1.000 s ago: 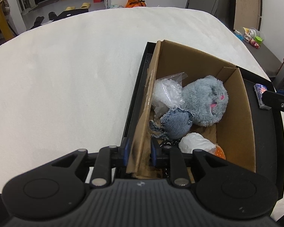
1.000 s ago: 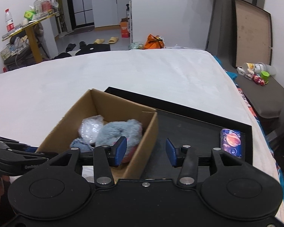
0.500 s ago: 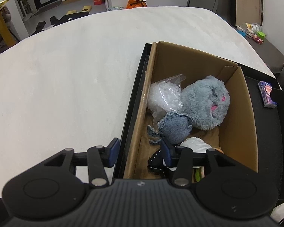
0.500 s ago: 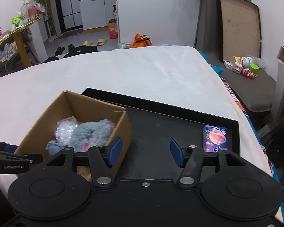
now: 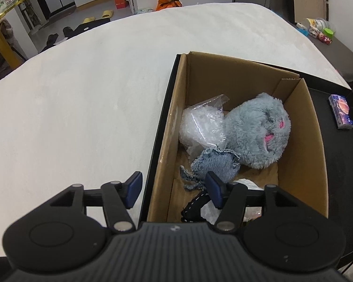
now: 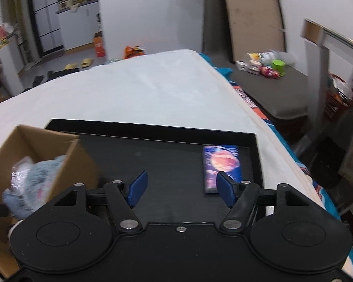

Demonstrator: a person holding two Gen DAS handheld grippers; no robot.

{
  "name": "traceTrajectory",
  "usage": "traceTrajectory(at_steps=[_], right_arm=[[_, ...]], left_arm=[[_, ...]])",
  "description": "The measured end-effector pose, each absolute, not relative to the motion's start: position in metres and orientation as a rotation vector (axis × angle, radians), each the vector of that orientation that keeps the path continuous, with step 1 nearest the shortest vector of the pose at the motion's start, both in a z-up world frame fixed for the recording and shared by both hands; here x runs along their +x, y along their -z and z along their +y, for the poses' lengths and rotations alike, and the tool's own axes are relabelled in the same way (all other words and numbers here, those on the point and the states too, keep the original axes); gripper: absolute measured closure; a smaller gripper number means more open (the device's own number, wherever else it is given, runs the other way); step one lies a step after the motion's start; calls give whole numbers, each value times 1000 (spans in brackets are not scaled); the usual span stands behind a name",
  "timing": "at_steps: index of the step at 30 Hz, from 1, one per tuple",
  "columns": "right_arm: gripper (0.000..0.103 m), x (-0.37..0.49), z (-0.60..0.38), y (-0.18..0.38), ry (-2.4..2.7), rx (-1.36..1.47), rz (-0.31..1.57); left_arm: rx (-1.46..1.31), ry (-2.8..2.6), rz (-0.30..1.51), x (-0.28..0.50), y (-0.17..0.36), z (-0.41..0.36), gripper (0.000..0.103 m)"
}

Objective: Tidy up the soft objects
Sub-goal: 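Move the right gripper to the purple tissue pack and grasp it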

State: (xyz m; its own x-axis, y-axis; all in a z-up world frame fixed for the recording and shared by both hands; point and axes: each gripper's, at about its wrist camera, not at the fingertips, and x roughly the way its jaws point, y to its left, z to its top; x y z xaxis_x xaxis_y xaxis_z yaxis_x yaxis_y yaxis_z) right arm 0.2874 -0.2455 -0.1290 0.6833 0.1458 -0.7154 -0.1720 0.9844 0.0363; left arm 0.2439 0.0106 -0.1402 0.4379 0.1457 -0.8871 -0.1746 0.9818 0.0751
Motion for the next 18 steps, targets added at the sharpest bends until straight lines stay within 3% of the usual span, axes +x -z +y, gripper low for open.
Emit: traceTrajectory(at_steps=[5,12,18], right_arm=[[25,299,-259,142,-137,-8,817],[25,314,-269,158,-120,11,815],[25,324,-270,174,-121,3,825]], left_arm=[[1,-208,1108,250,143,3,45],[37,-216,1123,256,146,-6,45],[54,-225,1129,258,148,-12,39]])
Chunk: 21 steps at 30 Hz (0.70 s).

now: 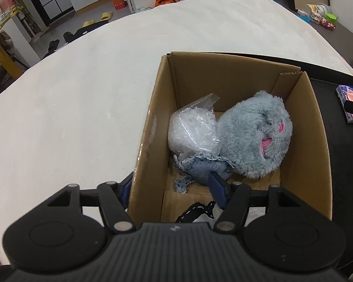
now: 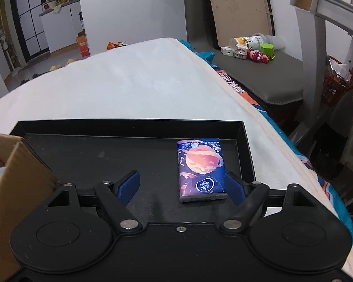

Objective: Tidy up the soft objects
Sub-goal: 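Move the right gripper to the purple tissue pack and grasp it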

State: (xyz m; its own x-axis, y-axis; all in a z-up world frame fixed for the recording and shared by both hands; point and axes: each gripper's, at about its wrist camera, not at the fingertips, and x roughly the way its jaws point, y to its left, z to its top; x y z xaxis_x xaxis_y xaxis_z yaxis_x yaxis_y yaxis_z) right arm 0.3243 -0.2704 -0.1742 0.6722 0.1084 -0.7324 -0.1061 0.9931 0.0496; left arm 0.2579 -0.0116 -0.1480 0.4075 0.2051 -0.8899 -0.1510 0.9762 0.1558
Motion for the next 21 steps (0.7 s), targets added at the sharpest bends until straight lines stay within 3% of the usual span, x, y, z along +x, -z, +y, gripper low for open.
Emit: traceTrajectory(at_steps=[8,11,13,21], right_arm=[[26,336,-276,185,-98,7,839],[35,336,-275,188,-108,-1,853],[53,334,-274,190,-113,-12,867],[54,327,-275,186,-113,-20,900]], left_arm=[[58,-220,1139,258,148,-13,38],[53,-221,1139,257,149,-11,38],[53,-219,1136,256,148,-10,38],[42,-215,1128,253,149,-6,38]])
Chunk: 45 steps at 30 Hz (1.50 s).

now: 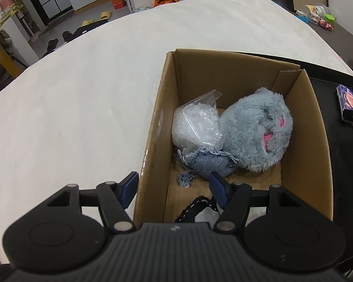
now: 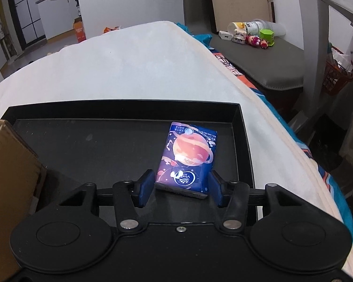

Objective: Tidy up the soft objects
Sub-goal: 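Move the right gripper to the purple tissue pack and grasp it, then lift the tissue pack and carry it over the box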

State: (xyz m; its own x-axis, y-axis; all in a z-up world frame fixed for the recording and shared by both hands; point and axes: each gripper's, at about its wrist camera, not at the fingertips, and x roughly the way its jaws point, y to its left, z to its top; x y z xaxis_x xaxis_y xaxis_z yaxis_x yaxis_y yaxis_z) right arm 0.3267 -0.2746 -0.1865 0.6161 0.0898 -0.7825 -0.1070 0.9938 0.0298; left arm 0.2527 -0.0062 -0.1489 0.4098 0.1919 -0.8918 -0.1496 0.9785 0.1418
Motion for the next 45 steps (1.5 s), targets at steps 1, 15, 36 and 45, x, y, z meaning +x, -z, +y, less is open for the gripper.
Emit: traceTrajectory(at_steps=[1,15,36,45], right_arm=[[54,326,-275,186,-114,-19,905],[50,293,-272,184,-155,-20,1017],[19,313,-255,203,-97,31,1041],[52,305,-262,200,-50,-2,1023]], left_arm=[[41,-215,1128,252,149,-6,38],[45,-203,1131,253,149,-5,38],[50,-212,1131,251,149,-9,38],[45,-211,1131,249,148,-6,38]])
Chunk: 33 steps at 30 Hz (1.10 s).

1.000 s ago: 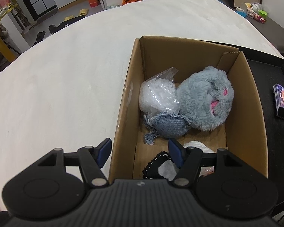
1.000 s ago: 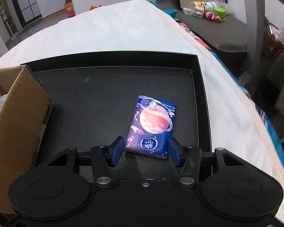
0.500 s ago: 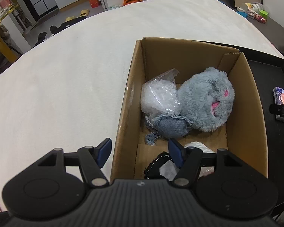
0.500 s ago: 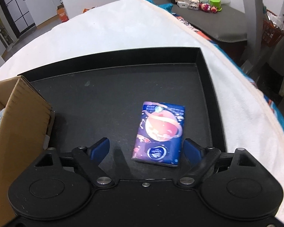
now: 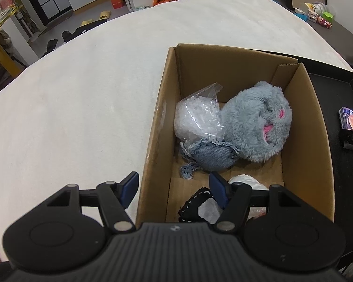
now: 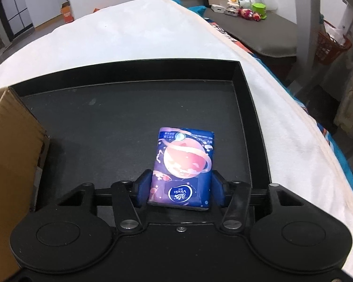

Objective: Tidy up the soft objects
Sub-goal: 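Lift the tissue pack and carry it over the box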

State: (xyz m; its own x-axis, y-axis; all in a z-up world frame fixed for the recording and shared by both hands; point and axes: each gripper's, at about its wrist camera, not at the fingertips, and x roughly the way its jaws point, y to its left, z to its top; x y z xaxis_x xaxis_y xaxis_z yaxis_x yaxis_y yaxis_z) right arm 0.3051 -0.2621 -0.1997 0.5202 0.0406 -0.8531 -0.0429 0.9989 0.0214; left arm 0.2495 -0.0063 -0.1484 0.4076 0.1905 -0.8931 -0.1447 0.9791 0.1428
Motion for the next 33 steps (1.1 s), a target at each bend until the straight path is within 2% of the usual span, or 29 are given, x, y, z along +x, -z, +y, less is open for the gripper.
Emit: traceTrajectory(at_steps=[33], right_arm=[[52,269,-215,98,-272,29,880]], left_arm=[[-92,-170,1082,219,137,29,42]])
